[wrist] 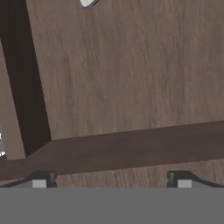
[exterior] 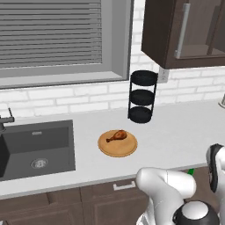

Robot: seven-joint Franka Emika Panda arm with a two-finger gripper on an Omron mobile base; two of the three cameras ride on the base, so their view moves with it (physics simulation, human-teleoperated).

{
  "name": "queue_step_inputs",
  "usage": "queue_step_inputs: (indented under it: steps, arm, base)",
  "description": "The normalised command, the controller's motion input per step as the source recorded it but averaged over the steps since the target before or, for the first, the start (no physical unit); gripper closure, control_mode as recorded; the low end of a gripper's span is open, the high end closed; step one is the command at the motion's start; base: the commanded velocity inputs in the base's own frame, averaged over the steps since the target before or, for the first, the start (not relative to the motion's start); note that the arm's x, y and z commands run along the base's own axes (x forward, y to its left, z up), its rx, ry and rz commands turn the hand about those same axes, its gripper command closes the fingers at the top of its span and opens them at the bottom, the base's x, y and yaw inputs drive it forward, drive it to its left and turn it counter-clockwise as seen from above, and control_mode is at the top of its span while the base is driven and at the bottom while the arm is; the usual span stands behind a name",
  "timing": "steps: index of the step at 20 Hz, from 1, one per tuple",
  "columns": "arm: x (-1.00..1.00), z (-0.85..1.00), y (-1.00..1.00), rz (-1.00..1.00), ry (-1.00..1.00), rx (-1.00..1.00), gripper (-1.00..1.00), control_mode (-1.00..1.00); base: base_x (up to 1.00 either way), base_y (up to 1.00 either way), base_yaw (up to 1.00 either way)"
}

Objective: Pick up the knife from the drawer and place it on the cutting board. Then place the meat from the plate to the cutting board.

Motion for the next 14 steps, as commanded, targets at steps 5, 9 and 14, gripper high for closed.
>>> queue_step_inputs:
  steps: [5, 9, 14]
  arm:
    - [-0.12, -0.32, -0.09, 0.00, 0.00, 0.01, -1.00, -1.00]
    - [0.00, -0.39, -0.02, 0.00, 0.00, 0.00, -1.00, -1.00]
    - [0.00, -0.05, 0.00, 0.00, 0.00, 0.00, -1.00, -1.00]
  base:
    - [0.00, 0.00, 0.00]
    - [0.00, 0.00, 0.00]
    - [0.00, 0.00, 0.00]
